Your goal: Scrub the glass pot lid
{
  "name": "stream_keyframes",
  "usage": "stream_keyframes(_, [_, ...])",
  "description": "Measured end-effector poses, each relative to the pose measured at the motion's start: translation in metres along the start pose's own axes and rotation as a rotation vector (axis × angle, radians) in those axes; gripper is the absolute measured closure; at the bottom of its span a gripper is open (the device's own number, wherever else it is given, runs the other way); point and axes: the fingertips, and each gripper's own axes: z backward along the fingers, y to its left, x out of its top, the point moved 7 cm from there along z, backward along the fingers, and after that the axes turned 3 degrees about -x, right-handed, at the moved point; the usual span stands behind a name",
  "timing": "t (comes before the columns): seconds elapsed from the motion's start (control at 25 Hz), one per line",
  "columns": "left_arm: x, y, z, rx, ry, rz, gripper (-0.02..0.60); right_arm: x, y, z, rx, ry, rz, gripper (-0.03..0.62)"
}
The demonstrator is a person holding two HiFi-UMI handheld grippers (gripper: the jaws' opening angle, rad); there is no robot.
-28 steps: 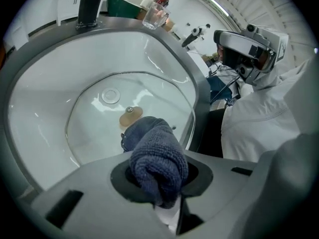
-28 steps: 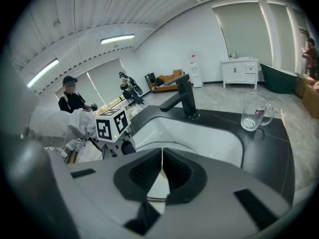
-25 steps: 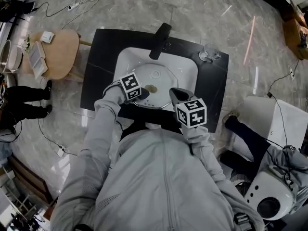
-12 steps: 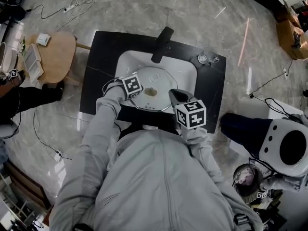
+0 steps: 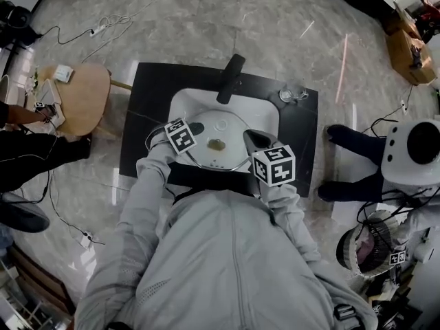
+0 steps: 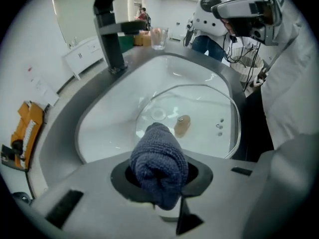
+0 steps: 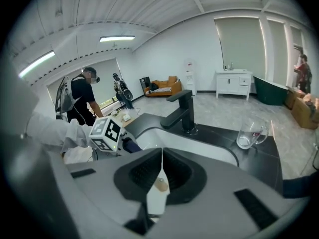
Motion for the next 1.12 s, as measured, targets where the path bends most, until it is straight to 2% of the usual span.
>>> stream_keyframes(0.16, [-0.005,0.008,0.024,0.139,-0.106,0.064,0.494,0.019,-0.001,-0.003,-0.005,-0.044,0.03,0.563])
stream_keyframes(0.4, [-0.003,0.017,0.069,0.259,-0.29,0.187,0.494,0.06,-0.004,0.003,-0.017,-0.12,0.107,0.563])
stream_keyframes(0.52, [0.002,0.025,0.096,0.334,-0.373,0.222,0.494,0.083,-0.006,0.01,-0.026,-0.168,0.148,0.563])
stream_keyframes(0.8, [0.031,0.038,0.168,0.517,-0.601,0.244,0.494,0.128,-0.013,0.025,-0.04,-0.275,0.205,0.563])
stream_keyframes(1.12, [0.071,0.026,0.258,0.656,-0.825,0.182,0.494,0.175,-0.018,0.059,-0.073,-0.386,0.258,0.563])
